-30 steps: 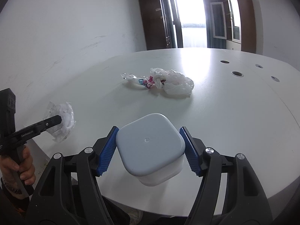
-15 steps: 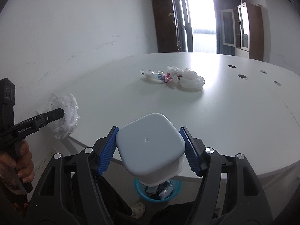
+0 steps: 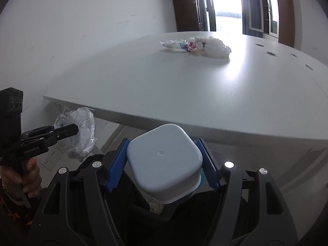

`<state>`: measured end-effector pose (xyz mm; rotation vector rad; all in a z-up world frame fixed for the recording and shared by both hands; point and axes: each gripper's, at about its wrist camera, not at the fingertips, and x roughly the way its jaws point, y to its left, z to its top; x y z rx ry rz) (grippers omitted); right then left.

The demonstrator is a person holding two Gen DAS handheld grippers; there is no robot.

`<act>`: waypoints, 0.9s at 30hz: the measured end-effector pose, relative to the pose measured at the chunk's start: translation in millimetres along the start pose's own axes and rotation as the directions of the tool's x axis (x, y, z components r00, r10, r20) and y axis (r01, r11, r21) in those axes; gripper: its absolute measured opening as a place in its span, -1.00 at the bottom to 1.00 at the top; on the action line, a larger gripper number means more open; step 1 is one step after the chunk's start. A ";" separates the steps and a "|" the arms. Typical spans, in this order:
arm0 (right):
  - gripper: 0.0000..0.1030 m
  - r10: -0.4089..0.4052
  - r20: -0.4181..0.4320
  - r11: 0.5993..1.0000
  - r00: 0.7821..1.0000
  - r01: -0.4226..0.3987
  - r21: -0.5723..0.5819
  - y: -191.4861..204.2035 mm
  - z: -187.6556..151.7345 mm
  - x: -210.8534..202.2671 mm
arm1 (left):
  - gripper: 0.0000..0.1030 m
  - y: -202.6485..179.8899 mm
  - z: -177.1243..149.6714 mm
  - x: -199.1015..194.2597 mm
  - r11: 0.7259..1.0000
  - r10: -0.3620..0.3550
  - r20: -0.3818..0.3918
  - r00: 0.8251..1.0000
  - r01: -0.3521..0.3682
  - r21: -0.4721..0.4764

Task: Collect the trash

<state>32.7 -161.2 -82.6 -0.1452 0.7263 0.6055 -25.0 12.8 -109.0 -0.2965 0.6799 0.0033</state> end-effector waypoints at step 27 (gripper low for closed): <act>0.22 0.027 -0.304 0.993 0.952 0.008 0.115 -24.5 -90.5 133.7 | -0.48 33.6 -60.0 118.4 0.992 0.105 -0.287 0.952 -0.122 -0.042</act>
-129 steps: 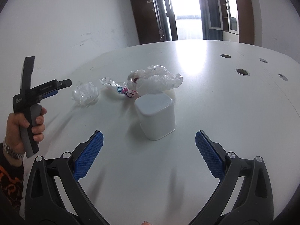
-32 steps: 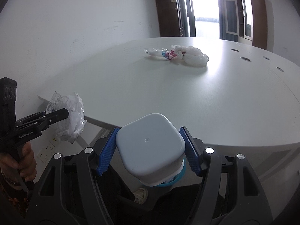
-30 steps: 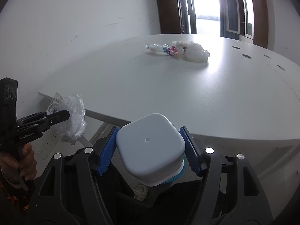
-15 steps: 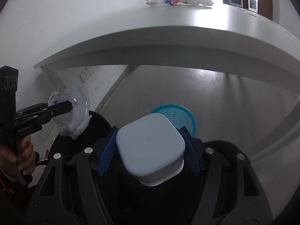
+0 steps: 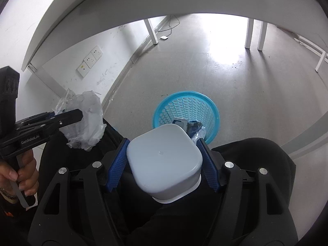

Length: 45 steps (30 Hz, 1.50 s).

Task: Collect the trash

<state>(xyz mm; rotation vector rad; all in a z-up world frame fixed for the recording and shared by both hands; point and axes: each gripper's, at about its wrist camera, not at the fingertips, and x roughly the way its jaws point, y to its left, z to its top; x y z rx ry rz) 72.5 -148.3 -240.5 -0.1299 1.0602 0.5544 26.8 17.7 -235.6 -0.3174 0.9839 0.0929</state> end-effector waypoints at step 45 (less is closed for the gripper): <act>0.23 0.005 -0.421 0.985 0.907 0.067 0.157 -81.7 66.4 245.0 | -0.44 56.9 87.2 251.5 0.969 0.017 -0.345 0.939 -0.099 -0.224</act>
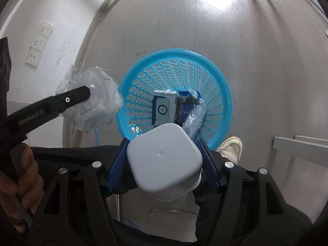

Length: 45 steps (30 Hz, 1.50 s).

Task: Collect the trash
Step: 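Open the left tool to drop the clear bag while the right tool releases the white cup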

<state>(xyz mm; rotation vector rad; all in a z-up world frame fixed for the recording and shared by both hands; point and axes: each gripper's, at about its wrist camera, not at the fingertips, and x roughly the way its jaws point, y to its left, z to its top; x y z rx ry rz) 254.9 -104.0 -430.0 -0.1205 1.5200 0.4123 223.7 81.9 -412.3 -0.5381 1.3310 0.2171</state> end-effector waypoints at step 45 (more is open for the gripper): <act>0.65 -0.116 0.123 0.992 0.986 0.121 -0.039 17.4 -25.2 -30.4 | 0.42 17.0 -18.7 -21.6 0.996 0.011 0.041 0.999 -0.007 -0.084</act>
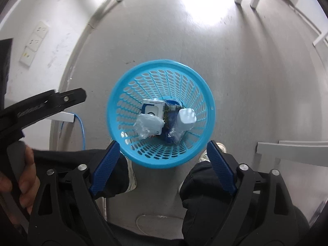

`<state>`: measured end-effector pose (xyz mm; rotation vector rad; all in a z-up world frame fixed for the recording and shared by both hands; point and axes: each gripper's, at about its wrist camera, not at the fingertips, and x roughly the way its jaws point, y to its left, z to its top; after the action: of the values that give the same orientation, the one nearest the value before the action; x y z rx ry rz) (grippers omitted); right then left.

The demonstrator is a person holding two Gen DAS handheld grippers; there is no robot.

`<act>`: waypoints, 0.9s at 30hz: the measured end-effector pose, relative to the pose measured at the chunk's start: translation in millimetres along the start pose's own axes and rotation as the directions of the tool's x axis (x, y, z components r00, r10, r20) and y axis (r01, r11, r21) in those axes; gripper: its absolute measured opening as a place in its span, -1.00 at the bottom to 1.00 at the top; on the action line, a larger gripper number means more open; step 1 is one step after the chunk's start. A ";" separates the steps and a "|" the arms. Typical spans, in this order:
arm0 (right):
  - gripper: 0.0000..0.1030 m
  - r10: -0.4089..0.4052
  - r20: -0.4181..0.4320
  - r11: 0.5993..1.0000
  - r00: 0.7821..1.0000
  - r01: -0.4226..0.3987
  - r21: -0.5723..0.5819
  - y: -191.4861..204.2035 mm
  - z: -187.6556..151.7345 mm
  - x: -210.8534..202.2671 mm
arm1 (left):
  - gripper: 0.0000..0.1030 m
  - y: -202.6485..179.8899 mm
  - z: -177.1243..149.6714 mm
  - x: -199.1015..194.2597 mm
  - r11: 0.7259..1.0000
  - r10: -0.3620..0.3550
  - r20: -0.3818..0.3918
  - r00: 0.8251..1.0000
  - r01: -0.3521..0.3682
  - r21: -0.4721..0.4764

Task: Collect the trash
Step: 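Open the left tool to drop the clear bag while the right tool releases the white cup, then raise both open tools from the wastebasket toward the table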

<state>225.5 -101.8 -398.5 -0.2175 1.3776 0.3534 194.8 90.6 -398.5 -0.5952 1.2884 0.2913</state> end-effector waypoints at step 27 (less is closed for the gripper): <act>0.83 0.074 0.241 0.995 0.968 -0.055 -0.084 25.6 -132.4 -158.1 | 0.88 -8.0 -111.6 -137.9 0.991 -0.036 0.242 0.970 0.003 0.137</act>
<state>70.6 -143.7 -266.4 -0.1864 1.1312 0.4727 71.3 37.7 -282.2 -0.4404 1.0544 0.2496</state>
